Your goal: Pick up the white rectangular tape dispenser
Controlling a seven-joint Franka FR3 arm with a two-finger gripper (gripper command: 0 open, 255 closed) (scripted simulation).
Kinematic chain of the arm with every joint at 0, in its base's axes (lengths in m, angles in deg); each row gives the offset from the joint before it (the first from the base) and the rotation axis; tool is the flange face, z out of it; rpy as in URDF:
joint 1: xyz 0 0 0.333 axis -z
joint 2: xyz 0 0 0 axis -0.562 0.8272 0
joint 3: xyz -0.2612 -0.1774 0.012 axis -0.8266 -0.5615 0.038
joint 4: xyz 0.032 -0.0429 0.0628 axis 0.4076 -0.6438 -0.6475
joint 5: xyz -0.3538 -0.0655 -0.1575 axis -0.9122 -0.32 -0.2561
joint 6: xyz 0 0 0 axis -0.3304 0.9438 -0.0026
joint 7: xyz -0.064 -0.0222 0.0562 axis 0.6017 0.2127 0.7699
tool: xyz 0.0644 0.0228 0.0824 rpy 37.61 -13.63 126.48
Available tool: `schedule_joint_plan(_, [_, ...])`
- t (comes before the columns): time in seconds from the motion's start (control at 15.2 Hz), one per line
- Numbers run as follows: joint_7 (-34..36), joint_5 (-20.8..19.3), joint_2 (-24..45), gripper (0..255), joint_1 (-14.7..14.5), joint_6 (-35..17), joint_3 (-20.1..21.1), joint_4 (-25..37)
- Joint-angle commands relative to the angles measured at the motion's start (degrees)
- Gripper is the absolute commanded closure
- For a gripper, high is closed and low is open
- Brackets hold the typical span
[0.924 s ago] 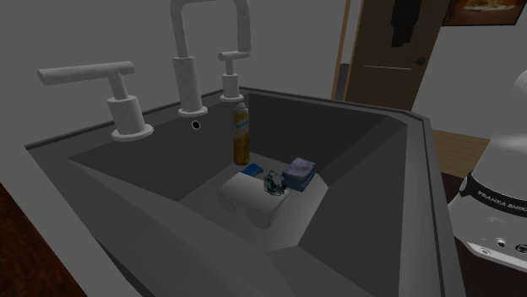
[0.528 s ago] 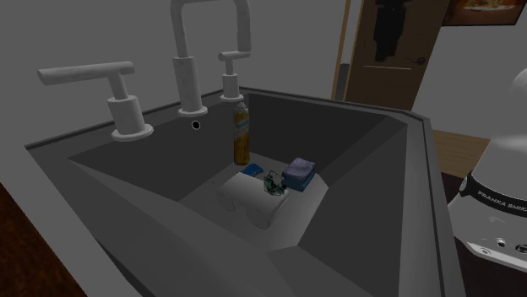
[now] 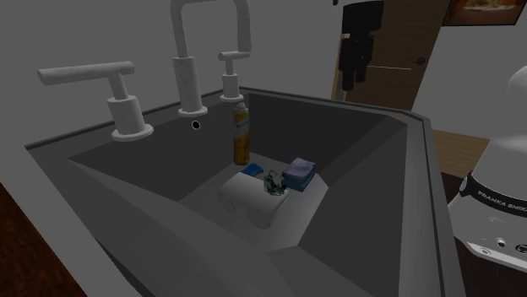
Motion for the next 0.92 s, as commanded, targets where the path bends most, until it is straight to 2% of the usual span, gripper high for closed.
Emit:
schedule_joint_plan(0.0, [1.55,1.13,3.13,0,-0.91,-3.47,1.59,-0.07])
schedule_joint_plan(0.46, [7.01,3.37,15.16,0,-3.56,-13.65,7.03,2.71])
schedule_joint_plan(0.86, [12.33,2.54,26.87,0,-5.20,-21.01,11.26,7.83])
